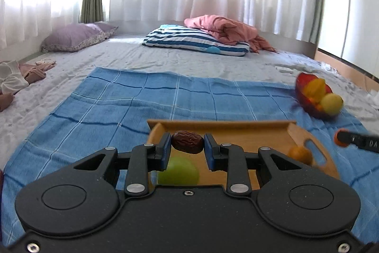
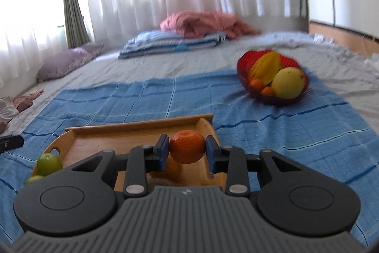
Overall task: Organize fruits
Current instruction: 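Carry the red date and tangerine over the wooden tray, then open the left tool to drop the date while the right tool releases the tangerine, then move both tools back toward the remaining dates in front of the tray, then grasp a red date with the left tool while the right tool grasps another date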
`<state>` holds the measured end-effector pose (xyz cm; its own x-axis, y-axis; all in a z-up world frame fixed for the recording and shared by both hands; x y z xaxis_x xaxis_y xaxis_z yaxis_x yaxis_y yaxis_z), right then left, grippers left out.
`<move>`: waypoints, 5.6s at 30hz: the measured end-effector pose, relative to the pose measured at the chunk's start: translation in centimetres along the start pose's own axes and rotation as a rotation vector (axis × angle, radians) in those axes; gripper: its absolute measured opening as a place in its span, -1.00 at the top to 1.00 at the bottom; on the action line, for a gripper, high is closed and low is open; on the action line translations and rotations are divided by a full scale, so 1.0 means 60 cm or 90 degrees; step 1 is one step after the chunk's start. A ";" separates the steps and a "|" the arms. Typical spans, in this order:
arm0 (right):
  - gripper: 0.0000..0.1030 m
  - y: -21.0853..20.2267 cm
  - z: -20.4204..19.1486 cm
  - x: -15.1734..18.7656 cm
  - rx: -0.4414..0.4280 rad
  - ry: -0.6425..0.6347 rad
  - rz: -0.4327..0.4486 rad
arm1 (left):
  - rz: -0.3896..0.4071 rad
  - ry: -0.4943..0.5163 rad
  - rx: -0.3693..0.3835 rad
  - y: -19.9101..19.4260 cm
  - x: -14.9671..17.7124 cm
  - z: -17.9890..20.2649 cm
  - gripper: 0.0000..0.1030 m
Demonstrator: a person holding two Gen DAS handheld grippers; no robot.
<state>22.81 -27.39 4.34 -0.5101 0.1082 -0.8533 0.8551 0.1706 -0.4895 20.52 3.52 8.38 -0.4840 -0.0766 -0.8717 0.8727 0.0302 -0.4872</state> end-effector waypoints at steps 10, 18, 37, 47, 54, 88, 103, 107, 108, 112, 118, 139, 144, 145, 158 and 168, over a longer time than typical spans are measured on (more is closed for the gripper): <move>0.27 0.126 -0.024 -0.030 -0.008 0.027 -0.119 | -0.102 -0.029 -0.016 0.132 -0.029 -0.023 0.46; 0.27 0.190 -0.049 -0.013 0.017 0.002 -0.169 | -0.176 -0.031 -0.026 0.210 -0.001 -0.024 0.46; 0.27 0.228 -0.049 0.013 0.042 -0.008 -0.201 | -0.219 -0.015 -0.050 0.258 0.034 -0.023 0.46; 0.26 0.228 -0.052 0.017 0.045 -0.021 -0.197 | -0.223 -0.003 -0.053 0.264 0.046 -0.020 0.46; 0.24 0.229 -0.053 0.018 0.044 -0.019 -0.196 | -0.220 -0.002 -0.052 0.264 0.046 -0.017 0.46; -0.71 0.084 -0.101 0.002 0.001 -0.082 -0.026 | -0.097 0.038 0.006 0.111 0.042 0.003 -0.73; -0.84 0.000 -0.115 0.065 -0.009 -0.120 0.037 | -0.055 0.036 0.024 0.007 0.094 0.006 -0.87; -0.91 -0.014 -0.115 0.087 -0.002 -0.134 0.047 | -0.065 0.034 0.029 -0.006 0.116 0.004 -0.87; -0.91 -0.018 -0.115 0.092 0.000 -0.136 0.049 | -0.067 0.033 0.030 -0.009 0.122 0.003 -0.87; -0.96 -0.035 -0.116 0.111 -0.002 -0.138 0.062 | -0.063 0.032 0.032 -0.022 0.140 0.001 -0.87; -1.00 -0.062 -0.124 0.139 -0.006 -0.156 0.092 | -0.059 0.038 0.040 -0.039 0.169 0.002 -0.96; -0.97 -0.083 -0.147 0.231 -0.008 -0.172 0.090 | -0.064 0.036 0.035 -0.075 0.250 -0.006 -0.99; -0.90 -0.082 -0.148 0.239 -0.010 -0.171 0.091 | -0.061 0.044 0.021 -0.071 0.263 -0.008 -0.99; -0.87 -0.082 -0.149 0.240 -0.011 -0.173 0.092 | -0.062 0.044 0.022 -0.070 0.264 -0.008 -0.99; -0.24 -0.085 -0.146 0.255 -0.009 -0.170 0.092 | -0.067 0.052 0.033 -0.066 0.268 0.006 -0.32; 0.00 -0.084 -0.144 0.256 -0.007 -0.165 0.085 | -0.065 0.062 0.032 -0.062 0.269 0.016 0.03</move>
<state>9.88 -18.12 -4.79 -0.3515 -0.1234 -0.9280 0.9111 0.1829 -0.3694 9.54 1.23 -3.81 -0.5720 0.0207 -0.8200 0.8197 -0.0223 -0.5723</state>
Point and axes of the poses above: each gripper's, at about its wrist camera, not at the fingertips, and y roughly the way its jaws point, z to its right, x to its underside, the point moved 7 cm from there along y, roughly the way its jaws point, and after that the axes turned 4 degrees about -x, right-handed, at the moved point
